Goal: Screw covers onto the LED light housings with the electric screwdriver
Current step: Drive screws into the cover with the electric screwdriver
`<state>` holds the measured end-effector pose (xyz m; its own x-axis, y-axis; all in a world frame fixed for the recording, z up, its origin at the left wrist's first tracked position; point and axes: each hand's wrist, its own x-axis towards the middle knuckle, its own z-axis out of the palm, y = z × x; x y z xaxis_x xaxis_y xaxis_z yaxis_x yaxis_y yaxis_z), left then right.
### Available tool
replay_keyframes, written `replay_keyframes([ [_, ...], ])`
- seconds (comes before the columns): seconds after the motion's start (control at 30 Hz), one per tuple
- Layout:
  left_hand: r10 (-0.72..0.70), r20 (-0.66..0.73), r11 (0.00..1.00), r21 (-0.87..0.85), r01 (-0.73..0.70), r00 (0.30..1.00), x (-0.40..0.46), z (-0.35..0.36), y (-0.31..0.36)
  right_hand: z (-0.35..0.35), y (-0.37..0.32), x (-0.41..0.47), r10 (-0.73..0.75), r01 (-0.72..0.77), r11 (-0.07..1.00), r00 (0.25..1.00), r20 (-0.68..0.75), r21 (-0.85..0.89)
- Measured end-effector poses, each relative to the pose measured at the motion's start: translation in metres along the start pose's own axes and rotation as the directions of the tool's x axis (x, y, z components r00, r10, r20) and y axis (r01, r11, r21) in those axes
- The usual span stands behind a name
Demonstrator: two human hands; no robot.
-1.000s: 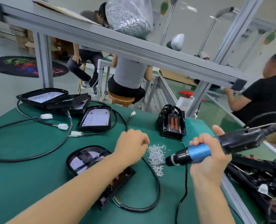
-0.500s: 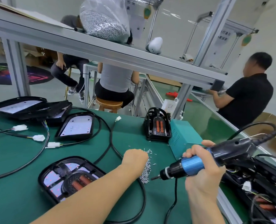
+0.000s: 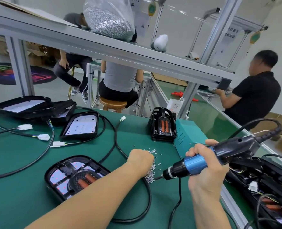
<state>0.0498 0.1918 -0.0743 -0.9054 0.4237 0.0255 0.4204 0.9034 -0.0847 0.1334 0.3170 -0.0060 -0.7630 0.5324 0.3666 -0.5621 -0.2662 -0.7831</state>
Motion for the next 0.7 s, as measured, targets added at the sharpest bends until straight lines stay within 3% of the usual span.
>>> replay_keyframes([
  [0.33,-0.095,0.031,0.965,-0.242,0.099,0.995,-0.002,0.008,-0.013,0.005,-0.003,0.000,0.033,-0.033,0.999,0.999,-0.006,0.037],
  [0.53,-0.057,0.071,0.984,-0.162,0.068,0.996,-0.001,0.000,-0.004,0.003,-0.003,0.000,0.016,-0.016,1.000,1.000,-0.005,0.026],
  [0.7,-0.094,0.078,0.963,-0.245,0.110,0.993,-0.004,0.005,-0.009,0.000,-0.003,0.000,0.023,-0.023,0.999,0.999,-0.021,0.027],
])
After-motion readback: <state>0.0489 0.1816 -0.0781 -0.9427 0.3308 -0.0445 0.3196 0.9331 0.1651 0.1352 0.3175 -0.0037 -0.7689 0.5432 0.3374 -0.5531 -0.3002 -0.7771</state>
